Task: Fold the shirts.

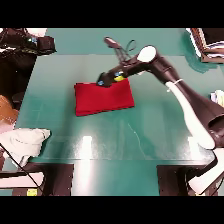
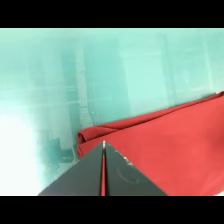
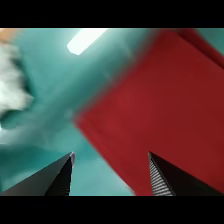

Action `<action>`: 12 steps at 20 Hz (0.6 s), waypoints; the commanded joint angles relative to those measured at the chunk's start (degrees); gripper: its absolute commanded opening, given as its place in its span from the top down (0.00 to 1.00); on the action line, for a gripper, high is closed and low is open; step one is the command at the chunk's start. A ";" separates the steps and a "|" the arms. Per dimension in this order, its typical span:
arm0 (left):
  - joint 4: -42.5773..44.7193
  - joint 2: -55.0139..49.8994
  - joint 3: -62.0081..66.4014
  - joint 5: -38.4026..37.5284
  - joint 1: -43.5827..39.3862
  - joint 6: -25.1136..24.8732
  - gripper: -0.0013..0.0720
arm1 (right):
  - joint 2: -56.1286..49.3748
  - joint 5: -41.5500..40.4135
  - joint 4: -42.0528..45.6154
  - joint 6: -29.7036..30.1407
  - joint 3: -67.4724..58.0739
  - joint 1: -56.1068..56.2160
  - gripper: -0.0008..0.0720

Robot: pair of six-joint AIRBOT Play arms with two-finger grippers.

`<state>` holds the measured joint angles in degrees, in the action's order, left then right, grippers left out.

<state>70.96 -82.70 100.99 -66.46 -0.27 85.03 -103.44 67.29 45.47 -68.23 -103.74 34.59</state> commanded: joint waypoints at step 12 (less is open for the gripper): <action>-2.64 -0.04 -0.57 -0.22 0.26 0.00 0.95 | -8.44 4.90 -11.80 -5.62 13.22 -17.27 0.10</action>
<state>68.62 -82.67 100.51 -66.65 -0.05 85.03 -107.48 71.18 38.37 -74.02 -87.07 15.22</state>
